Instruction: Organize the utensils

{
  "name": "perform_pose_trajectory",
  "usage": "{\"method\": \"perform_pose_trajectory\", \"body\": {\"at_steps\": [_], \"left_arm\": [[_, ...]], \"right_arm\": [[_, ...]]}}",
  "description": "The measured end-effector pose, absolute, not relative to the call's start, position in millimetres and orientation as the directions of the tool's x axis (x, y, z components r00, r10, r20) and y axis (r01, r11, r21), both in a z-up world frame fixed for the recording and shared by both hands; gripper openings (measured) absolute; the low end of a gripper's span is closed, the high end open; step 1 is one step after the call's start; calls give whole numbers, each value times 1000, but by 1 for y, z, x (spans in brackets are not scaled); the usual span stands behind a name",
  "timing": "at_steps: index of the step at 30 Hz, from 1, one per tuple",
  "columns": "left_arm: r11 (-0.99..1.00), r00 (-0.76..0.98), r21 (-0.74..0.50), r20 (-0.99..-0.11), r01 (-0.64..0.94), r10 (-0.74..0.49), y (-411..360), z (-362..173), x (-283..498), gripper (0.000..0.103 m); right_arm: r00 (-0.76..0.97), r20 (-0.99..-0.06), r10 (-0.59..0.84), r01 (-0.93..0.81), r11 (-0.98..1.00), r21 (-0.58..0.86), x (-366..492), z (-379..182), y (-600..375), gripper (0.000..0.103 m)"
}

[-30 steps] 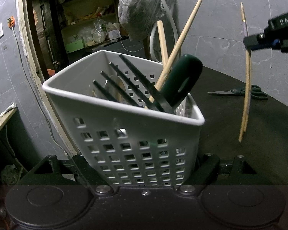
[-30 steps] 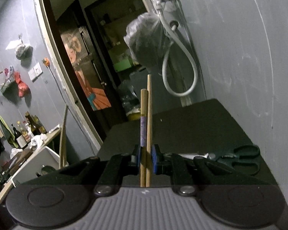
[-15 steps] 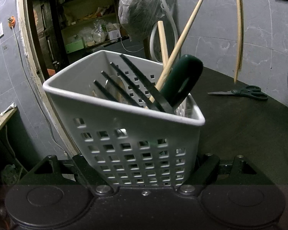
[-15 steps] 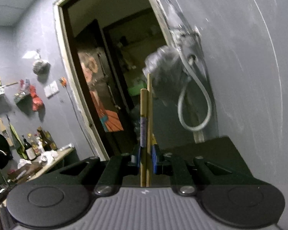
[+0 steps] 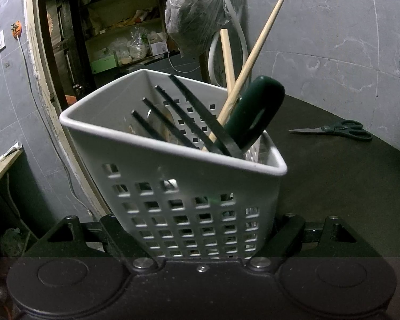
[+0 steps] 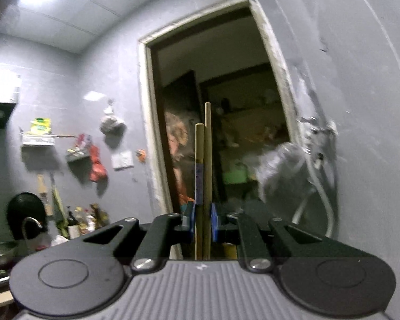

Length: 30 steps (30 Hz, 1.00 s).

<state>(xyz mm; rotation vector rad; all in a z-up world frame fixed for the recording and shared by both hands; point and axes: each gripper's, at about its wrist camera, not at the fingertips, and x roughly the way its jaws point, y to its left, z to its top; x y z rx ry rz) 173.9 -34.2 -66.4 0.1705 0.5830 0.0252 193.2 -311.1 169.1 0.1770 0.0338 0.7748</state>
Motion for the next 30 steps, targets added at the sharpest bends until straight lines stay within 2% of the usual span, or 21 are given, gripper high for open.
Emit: {"method": "perform_pose_trajectory", "body": {"at_steps": [5,10,19,30], "left_arm": [[986,835,167,-546,24,72,-34,-66,174,84],[986,835,167,-545,24,72,-34,-66,174,84],[986,836,167,-545,24,72,-34,-66,174,84],[986,836,166,-545,24,72,-34,-67,174,84]], "right_arm": [[648,54,760,-756,632,172,192,175,-291,14],[603,24,797,-787,589,185,199,162,-266,14],[567,-97,818,-791,574,214,214,111,-230,14],[564,-204,800,-792,594,140,201,74,-208,14]]}}
